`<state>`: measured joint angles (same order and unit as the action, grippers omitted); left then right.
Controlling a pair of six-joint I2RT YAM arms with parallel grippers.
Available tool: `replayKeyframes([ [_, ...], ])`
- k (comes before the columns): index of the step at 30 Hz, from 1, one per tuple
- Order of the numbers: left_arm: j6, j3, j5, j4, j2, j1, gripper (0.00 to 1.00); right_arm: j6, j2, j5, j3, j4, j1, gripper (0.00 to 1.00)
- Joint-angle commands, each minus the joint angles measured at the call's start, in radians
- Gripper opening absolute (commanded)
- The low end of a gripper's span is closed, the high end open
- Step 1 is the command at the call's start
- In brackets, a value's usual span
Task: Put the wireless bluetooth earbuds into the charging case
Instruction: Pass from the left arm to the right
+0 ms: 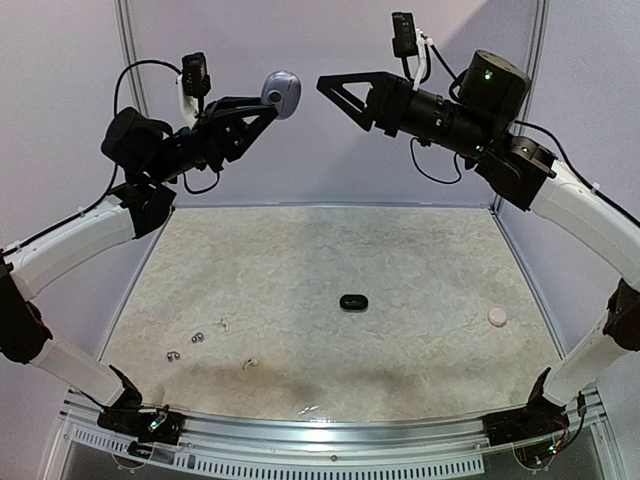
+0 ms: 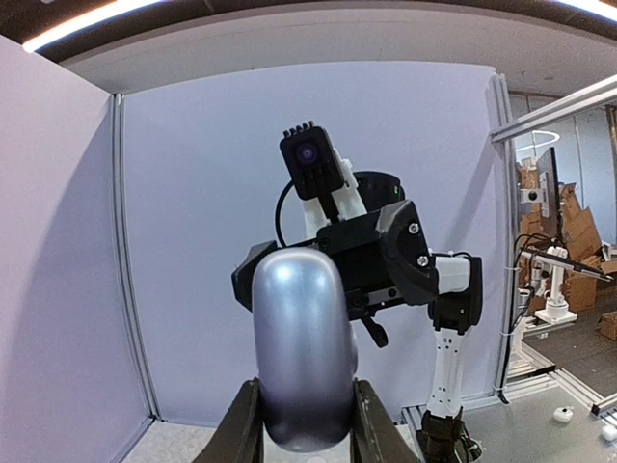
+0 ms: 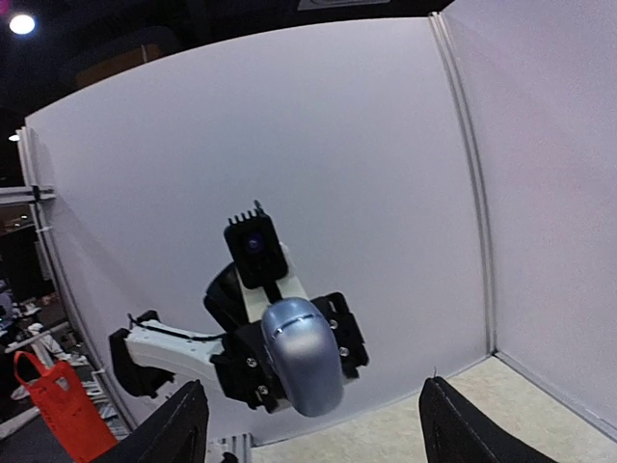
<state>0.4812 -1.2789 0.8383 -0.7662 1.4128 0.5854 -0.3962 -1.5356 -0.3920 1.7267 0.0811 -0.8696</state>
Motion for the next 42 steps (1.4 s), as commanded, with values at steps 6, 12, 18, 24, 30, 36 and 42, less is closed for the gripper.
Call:
replayKeyframes([
  [6, 0.008, 0.005, 0.035, -0.044, -0.012, 0.022, 0.00, -0.039, -0.123, -0.185, 0.105, 0.053, -0.003, 0.66],
  [12, -0.003, 0.012, 0.026, -0.048, -0.012, 0.033, 0.00, -0.061, -0.154, -0.217, 0.120, 0.043, -0.009, 0.52],
  [18, 0.012, 0.009, 0.013, -0.043, -0.005, 0.032, 0.00, -0.053, -0.169, -0.243, 0.148, 0.030, -0.020, 0.43],
  [24, 0.012, 0.006, 0.004, -0.031, 0.000, 0.033, 0.00, -0.043, -0.199, -0.252, 0.214, -0.039, -0.021, 0.26],
  [30, -0.014, 0.013, -0.005, 0.003, -0.001, 0.033, 0.00, -0.037, -0.216, -0.272, 0.237, -0.068, -0.021, 0.00],
  [36, -0.038, 0.039, -0.030, 0.053, -0.005, 0.029, 0.00, 0.000, -0.189, -0.259, 0.233, -0.114, -0.020, 0.00],
  [42, -0.077, 0.076, 0.018, 0.092, -0.030, -0.004, 0.74, 0.084, -0.148, -0.173, 0.211, -0.261, -0.022, 0.00],
])
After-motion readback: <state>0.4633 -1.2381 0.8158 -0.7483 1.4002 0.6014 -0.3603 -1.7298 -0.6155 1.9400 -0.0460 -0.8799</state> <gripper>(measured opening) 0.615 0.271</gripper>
